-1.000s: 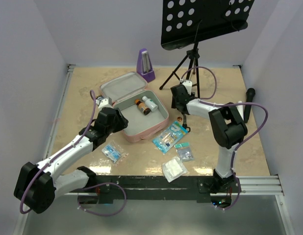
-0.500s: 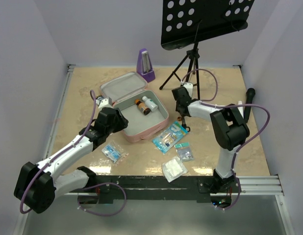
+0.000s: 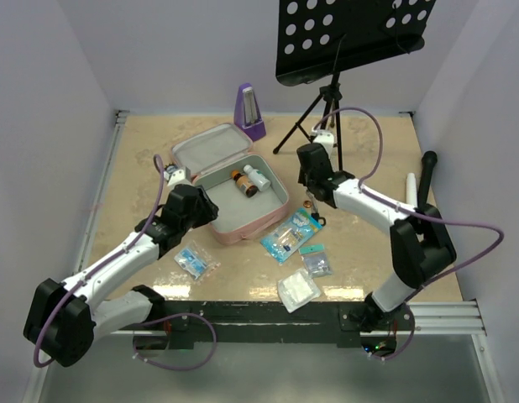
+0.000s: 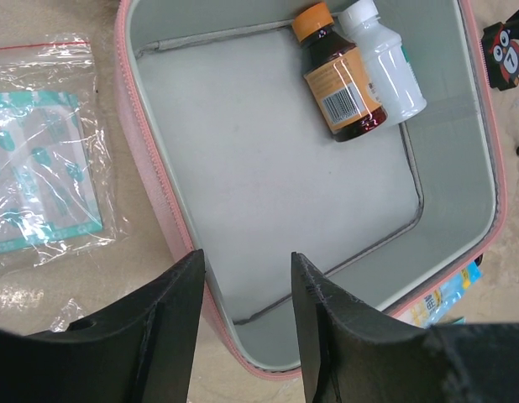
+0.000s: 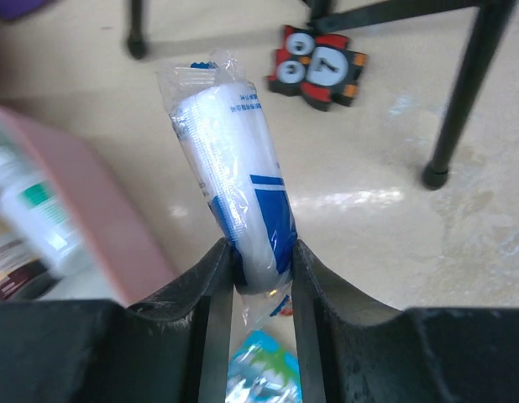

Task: Organize the medicine kit
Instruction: Pick up the pill bottle at the center of the board, then place the pill bottle in the medicine box.

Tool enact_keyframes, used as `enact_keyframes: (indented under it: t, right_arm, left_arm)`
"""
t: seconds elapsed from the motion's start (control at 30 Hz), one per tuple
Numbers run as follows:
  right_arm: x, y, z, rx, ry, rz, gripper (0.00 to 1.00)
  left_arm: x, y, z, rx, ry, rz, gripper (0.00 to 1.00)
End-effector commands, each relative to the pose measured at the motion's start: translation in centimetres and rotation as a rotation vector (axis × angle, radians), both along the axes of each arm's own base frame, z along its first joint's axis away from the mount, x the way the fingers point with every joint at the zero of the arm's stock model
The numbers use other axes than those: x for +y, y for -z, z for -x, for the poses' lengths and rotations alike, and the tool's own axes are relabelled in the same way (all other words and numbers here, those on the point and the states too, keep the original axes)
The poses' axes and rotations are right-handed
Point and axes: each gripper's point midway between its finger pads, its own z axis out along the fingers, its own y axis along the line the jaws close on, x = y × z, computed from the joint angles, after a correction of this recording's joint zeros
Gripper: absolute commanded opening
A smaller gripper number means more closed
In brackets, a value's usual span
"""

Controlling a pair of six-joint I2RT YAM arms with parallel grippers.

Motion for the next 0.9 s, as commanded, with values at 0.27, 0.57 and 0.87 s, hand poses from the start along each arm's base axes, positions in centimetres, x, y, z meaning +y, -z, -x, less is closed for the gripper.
enact_keyframes:
  t: [0.27,0.57,0.87]
  right_arm:
    - [13.0,-5.1,8.4,-0.051,-0.340,-0.063,0.27]
    - [20.0,-2.6,8.8,0.011,-0.464,-0.107,0.28]
    - [23.7,0.1,7.0,0.065,-0.504,-0.102,0.29]
  left_arm:
    - [1.8,-4.0,-0.6,-0.107,-0.104,0.018,0.49]
    - [2.7,-4.2,0.1,-0.117,-0.135,0.022,0.48]
    - [3.2,-3.7,0.5,-0.109,-0.146,0.007,0.48]
